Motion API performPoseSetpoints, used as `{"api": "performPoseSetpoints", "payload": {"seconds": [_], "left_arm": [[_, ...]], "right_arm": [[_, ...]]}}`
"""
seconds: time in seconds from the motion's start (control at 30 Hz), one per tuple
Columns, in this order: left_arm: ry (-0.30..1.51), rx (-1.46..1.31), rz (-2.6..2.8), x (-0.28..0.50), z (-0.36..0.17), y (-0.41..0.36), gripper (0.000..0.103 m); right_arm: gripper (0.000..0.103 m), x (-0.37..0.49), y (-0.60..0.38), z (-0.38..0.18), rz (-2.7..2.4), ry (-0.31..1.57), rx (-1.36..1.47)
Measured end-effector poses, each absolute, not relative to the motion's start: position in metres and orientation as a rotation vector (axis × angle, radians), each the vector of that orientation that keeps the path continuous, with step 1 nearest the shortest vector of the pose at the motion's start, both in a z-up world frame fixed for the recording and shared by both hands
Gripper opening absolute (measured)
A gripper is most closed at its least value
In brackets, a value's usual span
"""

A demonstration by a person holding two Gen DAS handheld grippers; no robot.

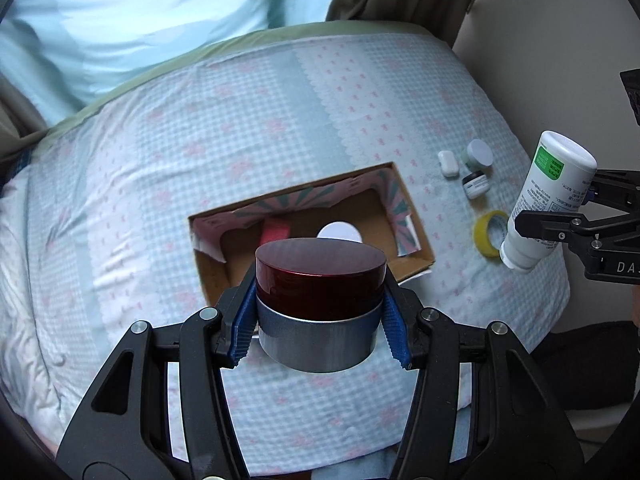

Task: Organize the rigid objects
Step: 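Carry the silver jar and pill bottle over the box and release both inside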

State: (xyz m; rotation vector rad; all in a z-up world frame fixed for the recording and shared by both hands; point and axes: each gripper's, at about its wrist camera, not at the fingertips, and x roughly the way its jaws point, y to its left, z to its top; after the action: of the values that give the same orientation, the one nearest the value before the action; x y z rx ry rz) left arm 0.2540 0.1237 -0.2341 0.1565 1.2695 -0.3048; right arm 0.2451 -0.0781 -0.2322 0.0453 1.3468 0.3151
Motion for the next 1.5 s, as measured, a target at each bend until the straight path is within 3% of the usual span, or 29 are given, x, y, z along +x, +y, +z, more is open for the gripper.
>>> {"api": "performPoseSetpoints", "payload": {"seconds": [0.3,0.67,1.2,1.23,1.27,1.3,1.33,1.4,1.5], "left_arm": [[1.344,0.124,-0.310,0.268,-0.315,0.173,0.050],[1.395,0.184,-0.426,0.297,-0.422,0.127,0.050],[1.413,0.255,-0.437,0.303,-0.465,0.094,0.051],[1.418,0.263,-0.428,0.303,-0.465,0.094,0.052],[1.414,0.266,-0.423,0.303,-0.463,0.094,0.068],[1.401,0.268,-0.430,0.303,-0.459,0.094,0.088],[1.377,0.262,-0.441,0.302,-0.453,0.096,0.102],[1.363,0.262,-0.455,0.302,-0.446,0.099,0.103],[1.362,0.279,-0.436,0.300,-0.444,0.109,0.103]], "right_arm": [[0.046,0.266,-0.010,-0.302,0.272,1.423,0.120],[0.046,0.289,-0.020,-0.404,0.094,1.468,0.134],[0.047,0.305,-0.028,-0.446,0.070,1.545,0.147],[0.047,0.308,-0.028,-0.449,0.070,1.553,0.142],[0.047,0.310,-0.027,-0.451,0.076,1.558,0.146],[0.050,0.310,-0.028,-0.450,0.083,1.554,0.160],[0.068,0.310,-0.029,-0.450,0.080,1.549,0.174],[0.099,0.308,-0.031,-0.445,0.117,1.525,0.254],[0.103,0.301,-0.031,-0.439,0.111,1.491,0.273]]}}
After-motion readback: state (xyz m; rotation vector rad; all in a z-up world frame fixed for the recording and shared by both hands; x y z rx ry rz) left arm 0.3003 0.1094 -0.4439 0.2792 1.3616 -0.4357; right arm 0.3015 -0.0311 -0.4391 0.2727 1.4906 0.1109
